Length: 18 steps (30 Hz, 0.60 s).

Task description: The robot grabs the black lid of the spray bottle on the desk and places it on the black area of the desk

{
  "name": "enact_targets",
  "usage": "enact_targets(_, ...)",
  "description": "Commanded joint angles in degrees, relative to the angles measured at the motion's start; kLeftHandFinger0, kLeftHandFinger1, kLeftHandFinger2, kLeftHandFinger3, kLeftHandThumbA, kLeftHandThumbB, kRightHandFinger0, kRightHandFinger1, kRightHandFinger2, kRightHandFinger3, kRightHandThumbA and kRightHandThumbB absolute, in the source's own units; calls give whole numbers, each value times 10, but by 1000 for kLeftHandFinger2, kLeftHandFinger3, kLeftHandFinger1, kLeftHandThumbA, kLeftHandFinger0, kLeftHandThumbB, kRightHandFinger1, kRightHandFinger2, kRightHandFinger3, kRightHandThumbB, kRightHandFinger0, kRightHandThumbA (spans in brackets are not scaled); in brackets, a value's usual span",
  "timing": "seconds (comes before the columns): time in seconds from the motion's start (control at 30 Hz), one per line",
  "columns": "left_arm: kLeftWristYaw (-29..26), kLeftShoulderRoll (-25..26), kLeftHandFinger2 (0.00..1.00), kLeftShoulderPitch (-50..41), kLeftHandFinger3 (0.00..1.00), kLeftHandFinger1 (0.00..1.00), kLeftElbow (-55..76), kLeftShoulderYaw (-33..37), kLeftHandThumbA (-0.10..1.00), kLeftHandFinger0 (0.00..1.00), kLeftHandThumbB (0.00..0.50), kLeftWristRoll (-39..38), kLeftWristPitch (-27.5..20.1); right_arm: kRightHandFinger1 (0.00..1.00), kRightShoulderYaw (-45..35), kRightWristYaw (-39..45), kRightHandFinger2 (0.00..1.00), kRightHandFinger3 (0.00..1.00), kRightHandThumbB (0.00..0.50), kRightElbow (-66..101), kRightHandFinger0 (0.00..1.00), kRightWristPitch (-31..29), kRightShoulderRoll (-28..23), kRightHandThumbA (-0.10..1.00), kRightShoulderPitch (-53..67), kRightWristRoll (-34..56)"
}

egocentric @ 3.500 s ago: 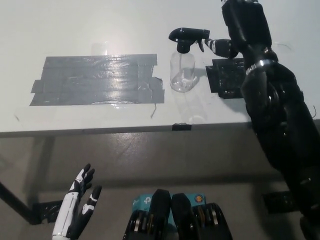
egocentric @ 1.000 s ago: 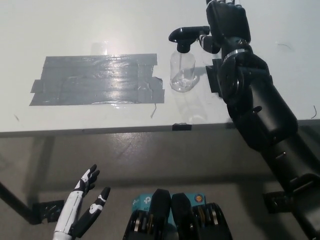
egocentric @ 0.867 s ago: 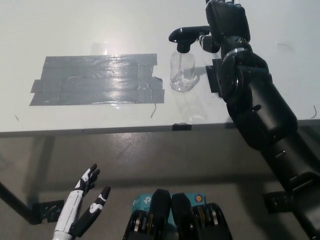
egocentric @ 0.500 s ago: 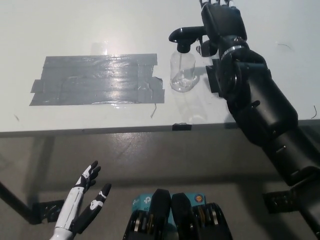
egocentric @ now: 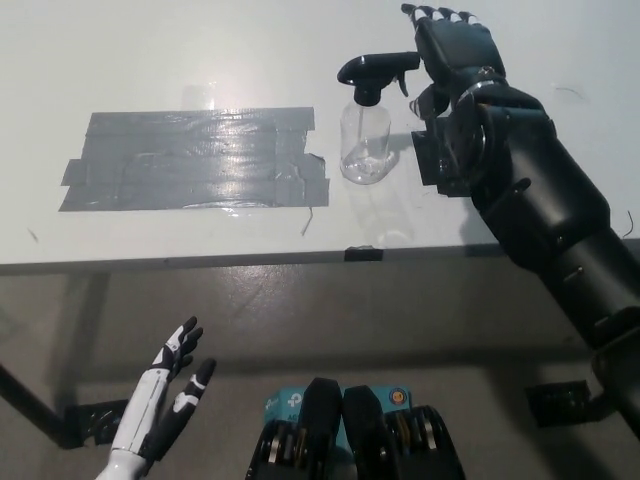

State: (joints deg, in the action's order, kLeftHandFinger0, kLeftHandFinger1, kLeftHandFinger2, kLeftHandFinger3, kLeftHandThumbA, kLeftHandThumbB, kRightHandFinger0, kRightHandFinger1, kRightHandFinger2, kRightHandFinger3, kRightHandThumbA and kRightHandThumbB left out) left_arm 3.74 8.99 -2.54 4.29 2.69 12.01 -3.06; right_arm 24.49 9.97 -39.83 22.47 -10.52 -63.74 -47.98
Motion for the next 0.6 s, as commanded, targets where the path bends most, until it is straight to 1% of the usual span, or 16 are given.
enact_targets(0.0, 3, 7, 1000, 11, 1000, 1000, 12, 0, 923, 1000, 33, -5, -6, 1000, -2, -12, 1000, 1000, 500, -1, 1000, -21, -12, 800, -53, 10)
enact_targets(0.07, 0, 7, 1000, 11, 1000, 1000, 7, 1, 934, 1000, 30, -1, -16, 1000, 1, -17, 1000, 1000, 495, -6, 1000, -25, -10, 823, -58, 7)
enact_targets(0.13, 0, 6, 1000, 10, 1000, 1000, 7, 2, 936, 1000, 34, -1, -14, 1000, 2, -15, 1000, 1000, 492, -5, 1000, -23, -9, 836, -60, 6)
enact_targets(0.27, 2, 4, 1000, 5, 1000, 1000, 8, 5, 920, 1000, 20, -2, -18, 1000, 0, -24, 1000, 1000, 500, 1, 1000, -30, -7, 825, -53, 8)
enact_targets(0.33, 0, 3, 1000, 9, 1000, 1000, 4, 6, 920, 1000, 29, 0, -23, 1000, 1, -27, 1000, 1000, 499, -2, 1000, -32, -8, 827, -55, 7)
enact_targets(0.37, -2, 3, 1000, 8, 1000, 1000, 3, 7, 921, 1000, 25, 1, -26, 1000, 1, -24, 1000, 1000, 498, 2, 1000, -30, -8, 829, -54, 6)
enact_targets(0.47, -3, 7, 1000, 10, 1000, 1000, 2, 5, 918, 1000, 17, 4, -29, 1000, 4, -26, 1000, 1000, 496, -6, 1000, -32, -3, 852, -59, 5)
enact_targets(0.57, -3, 6, 1000, 10, 1000, 1000, 8, 1, 889, 1000, 14, 1, -19, 1000, 2, -28, 1000, 1000, 498, -7, 1000, -33, 2, 848, -61, 9)
